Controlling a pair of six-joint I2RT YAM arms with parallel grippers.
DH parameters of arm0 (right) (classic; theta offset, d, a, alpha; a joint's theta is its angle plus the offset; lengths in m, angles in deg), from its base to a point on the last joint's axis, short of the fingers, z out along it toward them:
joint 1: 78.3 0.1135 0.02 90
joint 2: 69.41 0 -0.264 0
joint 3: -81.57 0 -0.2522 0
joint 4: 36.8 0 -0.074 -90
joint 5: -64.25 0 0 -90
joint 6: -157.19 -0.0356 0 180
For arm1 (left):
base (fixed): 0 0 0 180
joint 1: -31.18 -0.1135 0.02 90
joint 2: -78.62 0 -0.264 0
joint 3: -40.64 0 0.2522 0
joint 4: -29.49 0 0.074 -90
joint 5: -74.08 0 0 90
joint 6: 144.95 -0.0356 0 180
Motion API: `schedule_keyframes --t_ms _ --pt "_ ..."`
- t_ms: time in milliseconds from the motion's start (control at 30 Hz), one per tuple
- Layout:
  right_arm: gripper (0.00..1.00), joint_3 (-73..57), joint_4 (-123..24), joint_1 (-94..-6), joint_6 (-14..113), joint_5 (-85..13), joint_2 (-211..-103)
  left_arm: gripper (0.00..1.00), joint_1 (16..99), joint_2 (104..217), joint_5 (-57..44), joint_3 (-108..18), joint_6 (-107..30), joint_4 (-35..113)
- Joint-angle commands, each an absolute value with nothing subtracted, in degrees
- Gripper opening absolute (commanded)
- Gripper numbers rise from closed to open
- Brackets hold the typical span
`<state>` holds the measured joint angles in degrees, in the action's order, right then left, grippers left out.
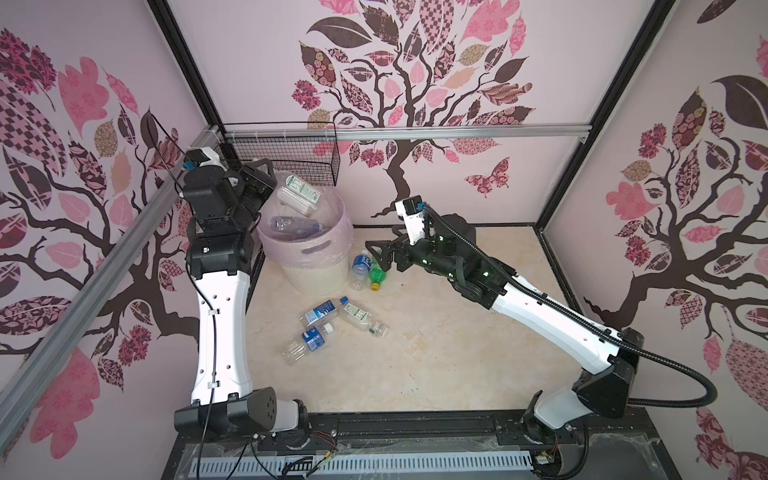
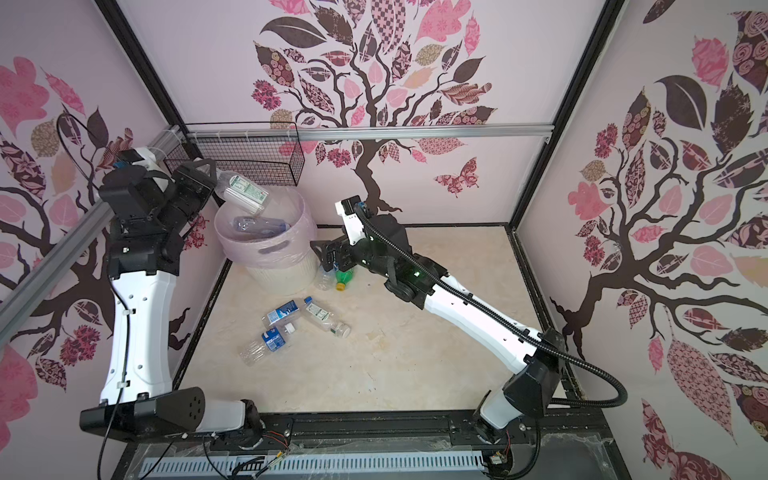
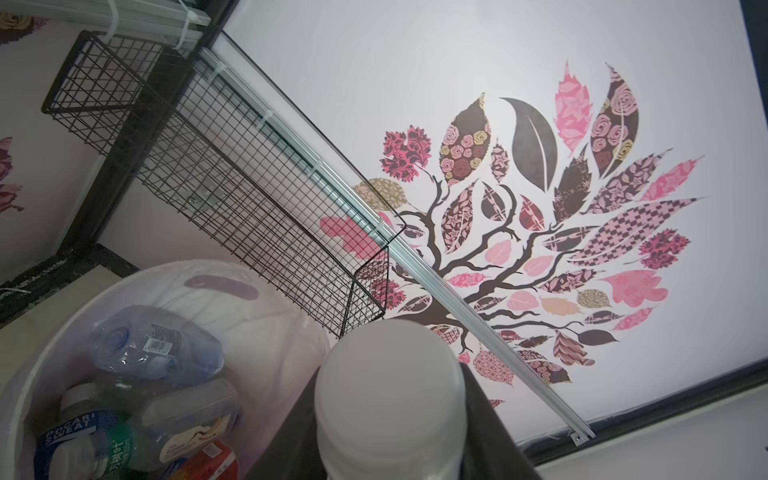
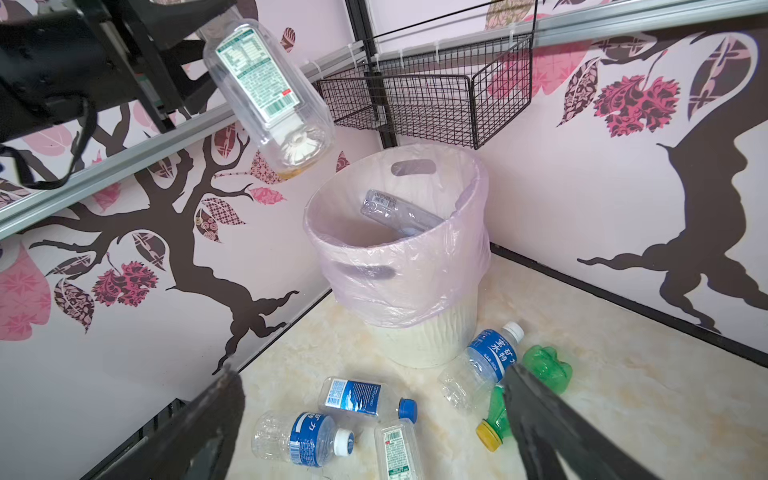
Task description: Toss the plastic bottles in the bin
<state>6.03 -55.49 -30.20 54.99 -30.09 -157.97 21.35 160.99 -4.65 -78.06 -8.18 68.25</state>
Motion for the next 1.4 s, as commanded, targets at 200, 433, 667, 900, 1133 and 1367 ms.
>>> schedule_keyframes --t_ms 200,433,667,900,1133,1367 --pt "0.99 1.2 -53.9 -30.2 53.1 -30.7 -157.7 0.89 16.7 168.4 10.3 -72.1 -1.8 65.3" --pt "0.99 -0.7 -52.9 -30.2 51.0 -32.4 -158.2 0.97 20.0 163.9 7.3 -72.3 -7.2 68.1" --pt "1.00 -3.0 -53.5 -30.2 51.4 -31.0 -156.6 0.97 23.9 162.3 5.5 -71.2 -9.5 68.4" --pt "0.99 -8.6 -53.9 -30.2 52.2 -30.2 -155.6 0.97 30.3 159.3 3.9 -68.9 -12.6 68.5" --pt "0.99 -20.6 -50.0 -30.2 50.5 -30.9 -155.0 0.97 40.3 155.2 0.4 -64.3 -18.4 71.2" --pt "0.99 -30.7 -42.2 -28.4 47.1 -30.6 -157.1 0.97 46.1 150.6 -1.2 -56.5 -19.8 74.8"
